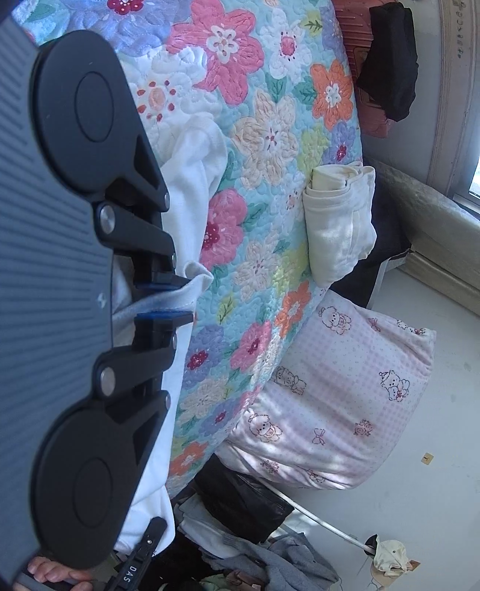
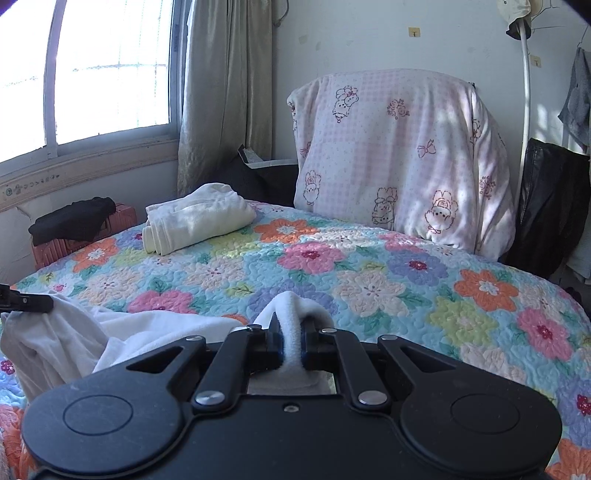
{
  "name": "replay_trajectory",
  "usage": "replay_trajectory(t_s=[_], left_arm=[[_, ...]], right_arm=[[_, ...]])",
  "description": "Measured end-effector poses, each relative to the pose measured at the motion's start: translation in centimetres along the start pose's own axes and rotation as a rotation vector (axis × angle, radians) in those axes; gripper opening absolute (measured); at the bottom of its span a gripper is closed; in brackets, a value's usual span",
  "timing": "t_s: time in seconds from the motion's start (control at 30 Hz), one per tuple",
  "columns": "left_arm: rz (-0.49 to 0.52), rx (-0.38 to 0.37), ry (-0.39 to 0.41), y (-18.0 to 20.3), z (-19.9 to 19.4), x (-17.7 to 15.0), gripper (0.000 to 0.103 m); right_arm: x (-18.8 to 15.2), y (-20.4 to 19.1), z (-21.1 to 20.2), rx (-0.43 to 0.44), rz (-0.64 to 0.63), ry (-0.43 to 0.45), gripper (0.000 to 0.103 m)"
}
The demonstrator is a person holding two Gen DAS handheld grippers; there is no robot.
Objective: Fold clothes
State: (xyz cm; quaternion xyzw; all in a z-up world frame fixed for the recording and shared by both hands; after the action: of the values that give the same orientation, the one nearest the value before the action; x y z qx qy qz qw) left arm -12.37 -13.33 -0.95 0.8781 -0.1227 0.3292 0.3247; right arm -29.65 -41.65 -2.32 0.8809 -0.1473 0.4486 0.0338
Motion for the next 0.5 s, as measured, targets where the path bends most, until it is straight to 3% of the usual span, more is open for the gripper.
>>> replay_trajectory(t_s=[0.03, 0.1, 0.2, 0.3, 0.37, 0.43, 0.5], left_arm=[[0.004, -0.026, 0.037, 0.6, -0.7, 1.0, 0.002], [0.025, -0.058, 0.109, 1.8, -2.2, 3.1, 0.001], [0.13, -0.012, 0.17, 4.2, -3.1, 7.1, 0.001], [0.084, -0.053, 0.036, 4.5, -1.3, 9.2, 0.001], [0.107, -0.053, -0.003, 4.7, -0.3, 7.7, 0.001], [0.14, -0.052, -0.069, 4.4, 1.2, 4.8, 0.003], [0.081, -0.125, -0.209, 3.1, 3.8, 1.3, 0.004]], right_arm=[[0.9, 0.8, -0.3, 0.02, 0.041, 0.008, 0.009], [2.6, 2.4, -1.0, 0.061, 0.124, 0.023, 0.009], [5.1, 3.9, -1.9, 0.021, 0.1, 0.046, 0.009], [7.2, 5.2, -2.6, -0.062, 0.032, 0.095, 0.009], [7.6, 6.5, -1.1, -0.195, -0.049, 0.069, 0.009], [6.9, 8.3, 1.0, -0.263, -0.047, -0.014, 0.009], [4.3, 10.4, 2.4, -0.27, 0.141, -0.082, 0.01]])
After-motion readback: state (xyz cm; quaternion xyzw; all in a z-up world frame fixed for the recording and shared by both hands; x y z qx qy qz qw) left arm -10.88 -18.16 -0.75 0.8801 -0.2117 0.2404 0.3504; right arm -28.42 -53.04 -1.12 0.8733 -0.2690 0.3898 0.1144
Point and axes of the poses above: each gripper's, at about its wrist camera, not at the fingertips, and z roughly the way its jaws point, y to its right, x to its top, the point moved 2 cm from there along z, roughly the way its jaws point, and after that the axes turned 11 degrees about -y, right-handed, at the moved point
